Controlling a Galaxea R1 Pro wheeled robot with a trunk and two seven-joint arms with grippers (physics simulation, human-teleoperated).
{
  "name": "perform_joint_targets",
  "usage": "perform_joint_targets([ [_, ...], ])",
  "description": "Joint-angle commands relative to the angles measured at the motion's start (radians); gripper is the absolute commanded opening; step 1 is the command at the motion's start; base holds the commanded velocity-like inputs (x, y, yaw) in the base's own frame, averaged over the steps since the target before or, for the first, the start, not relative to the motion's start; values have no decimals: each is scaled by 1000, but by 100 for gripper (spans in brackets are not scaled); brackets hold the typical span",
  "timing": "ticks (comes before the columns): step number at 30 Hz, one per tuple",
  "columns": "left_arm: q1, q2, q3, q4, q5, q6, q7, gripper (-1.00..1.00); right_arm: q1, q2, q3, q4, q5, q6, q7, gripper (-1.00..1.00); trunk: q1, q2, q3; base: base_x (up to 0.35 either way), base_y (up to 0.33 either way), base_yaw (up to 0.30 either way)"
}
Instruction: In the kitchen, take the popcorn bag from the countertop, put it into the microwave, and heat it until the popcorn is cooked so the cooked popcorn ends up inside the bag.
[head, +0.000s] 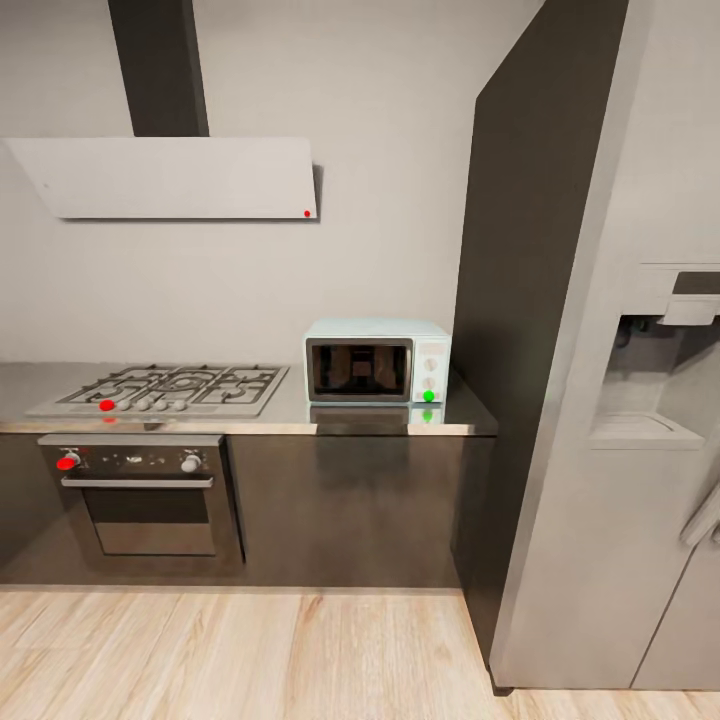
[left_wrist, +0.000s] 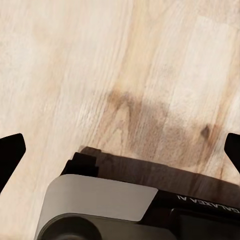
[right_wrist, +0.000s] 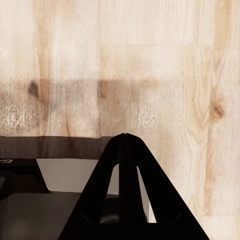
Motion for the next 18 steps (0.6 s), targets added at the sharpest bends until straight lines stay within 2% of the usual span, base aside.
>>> perform_joint_targets([
  [1,-1,0,-8,0,8,-2,0,100,-1,0,-8,3,10,-5,-3,-100,0,-1,-1,0,0,0],
  [8,-1,1,-8,0,10,-3,0,100,-1,1,-12,4,9,-7,3,-100,0,-1,-1,0,0,0],
  [9,-1,1,-8,0,10,-2,0,100,-1,8,-11,5,10,-6,3,-100,0,-1,-1,0,0,0],
  [10,-1,1,-8,0,10,-2,0,100,-1,32,-7,6,11,-4,-1,-100,0,-1,-1,0,0,0],
  [13,-1,0,-8,0,10,-2,0,100,-1,48,-5,6,10,-6,-4,-100,0,-1,-1,0,0,0],
  [15,-1,1,-8,0,10,-3,0,100,-1,46,-8,6,5,-11,-6,-100,0,-1,-1,0,0,0],
  [18,-1,1,-8,0,10,-3,0,100,-1,20,-12,6,1,-12,-6,-100,0,-1,-1,0,0,0],
])
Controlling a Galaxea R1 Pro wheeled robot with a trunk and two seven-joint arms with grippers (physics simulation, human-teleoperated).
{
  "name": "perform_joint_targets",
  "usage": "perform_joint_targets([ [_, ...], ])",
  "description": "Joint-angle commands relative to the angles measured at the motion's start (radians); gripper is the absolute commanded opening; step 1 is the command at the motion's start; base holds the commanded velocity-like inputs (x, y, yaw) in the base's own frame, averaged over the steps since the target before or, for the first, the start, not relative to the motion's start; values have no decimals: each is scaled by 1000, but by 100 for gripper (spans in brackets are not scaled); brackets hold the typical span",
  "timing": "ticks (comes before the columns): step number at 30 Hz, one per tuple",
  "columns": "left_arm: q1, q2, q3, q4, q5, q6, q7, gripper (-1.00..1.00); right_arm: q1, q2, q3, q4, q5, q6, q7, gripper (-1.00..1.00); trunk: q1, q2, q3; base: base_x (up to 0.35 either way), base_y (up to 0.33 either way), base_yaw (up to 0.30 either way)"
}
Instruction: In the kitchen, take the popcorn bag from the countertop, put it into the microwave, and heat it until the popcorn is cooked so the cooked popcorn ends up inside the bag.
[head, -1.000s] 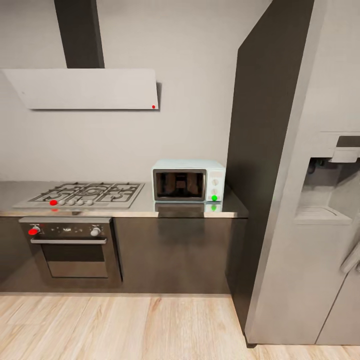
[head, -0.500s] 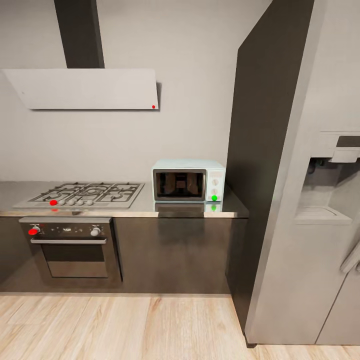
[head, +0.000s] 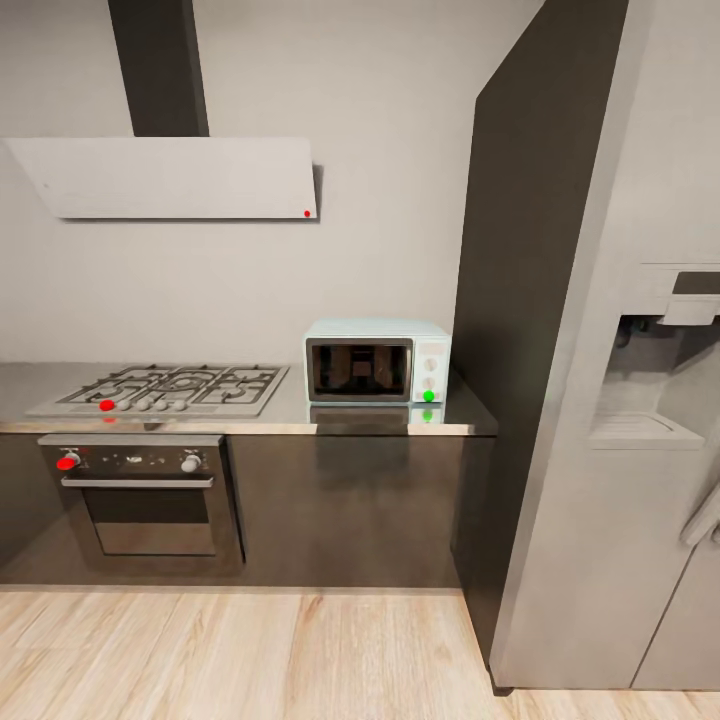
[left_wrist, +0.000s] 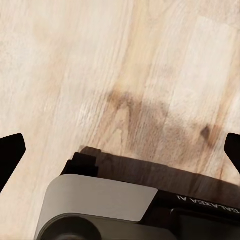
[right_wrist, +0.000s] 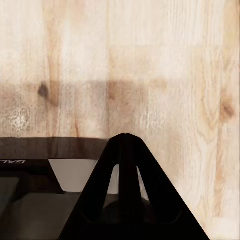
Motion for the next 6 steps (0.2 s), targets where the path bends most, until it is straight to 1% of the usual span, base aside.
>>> perform_joint_targets([
  [1,-1,0,-8,0,8,-2,0,100,-1,-3,-9,3,10,-6,-4,-100,0,-1,-1,0,0,0],
  [6,-1,1,-8,0,8,-2,0,100,-1,-5,-8,3,10,-4,-4,-100,0,-1,-1,0,0,0],
])
